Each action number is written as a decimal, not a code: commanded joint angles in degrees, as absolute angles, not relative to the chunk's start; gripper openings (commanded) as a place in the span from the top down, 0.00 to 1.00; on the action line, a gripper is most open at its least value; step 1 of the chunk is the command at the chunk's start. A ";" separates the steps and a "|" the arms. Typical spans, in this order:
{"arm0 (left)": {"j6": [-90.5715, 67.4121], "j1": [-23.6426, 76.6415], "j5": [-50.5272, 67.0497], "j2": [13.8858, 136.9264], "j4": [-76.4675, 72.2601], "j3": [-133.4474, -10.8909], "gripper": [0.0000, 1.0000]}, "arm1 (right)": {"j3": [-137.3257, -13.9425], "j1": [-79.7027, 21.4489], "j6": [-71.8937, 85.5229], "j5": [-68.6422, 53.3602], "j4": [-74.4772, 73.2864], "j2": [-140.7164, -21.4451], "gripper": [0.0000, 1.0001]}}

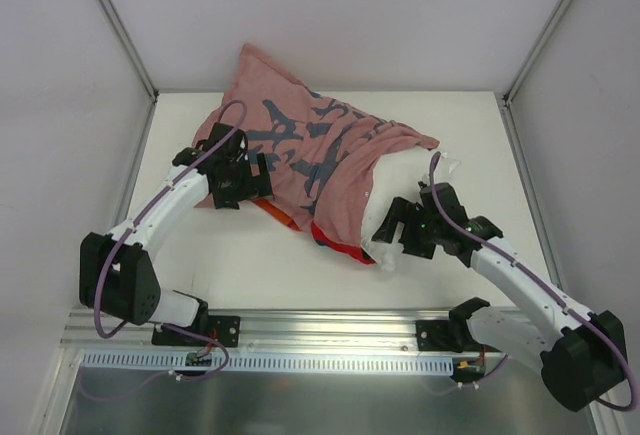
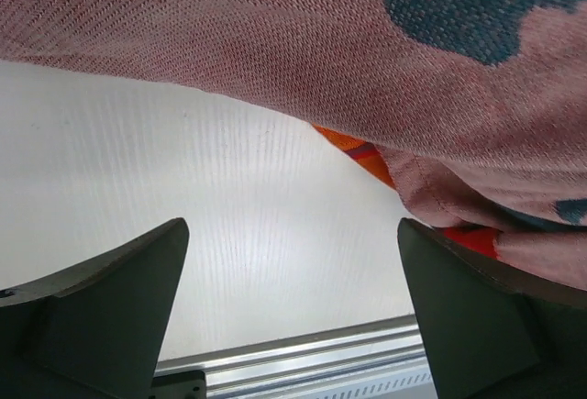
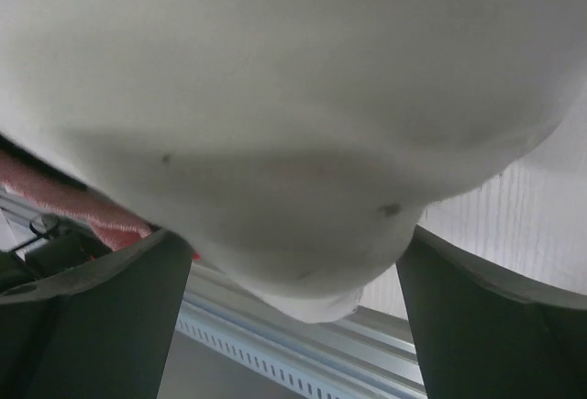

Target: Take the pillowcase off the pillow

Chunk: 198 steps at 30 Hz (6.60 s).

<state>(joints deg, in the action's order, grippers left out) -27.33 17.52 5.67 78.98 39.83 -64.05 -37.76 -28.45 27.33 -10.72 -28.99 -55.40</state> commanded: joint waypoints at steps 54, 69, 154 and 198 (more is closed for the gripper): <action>-30.67 6.77 31.46 81.01 16.28 -51.60 0.01 | -54.58 19.86 18.46 -21.27 -34.90 -50.27 0.99; -37.27 -2.43 10.92 82.63 25.11 -61.87 1.00 | -54.14 23.29 18.37 -21.62 -35.16 -49.75 0.99; -28.03 -12.57 -5.03 69.42 48.52 -126.92 1.00 | -108.21 15.12 13.71 -15.64 -48.25 -54.30 0.99; -22.85 15.38 -1.94 92.98 40.27 -84.12 0.01 | -89.81 3.69 8.43 -9.76 -39.29 -92.61 0.04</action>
<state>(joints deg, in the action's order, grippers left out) -22.46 15.33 -0.78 90.00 45.39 -86.56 -85.12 4.43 7.42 -13.41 -40.95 -88.51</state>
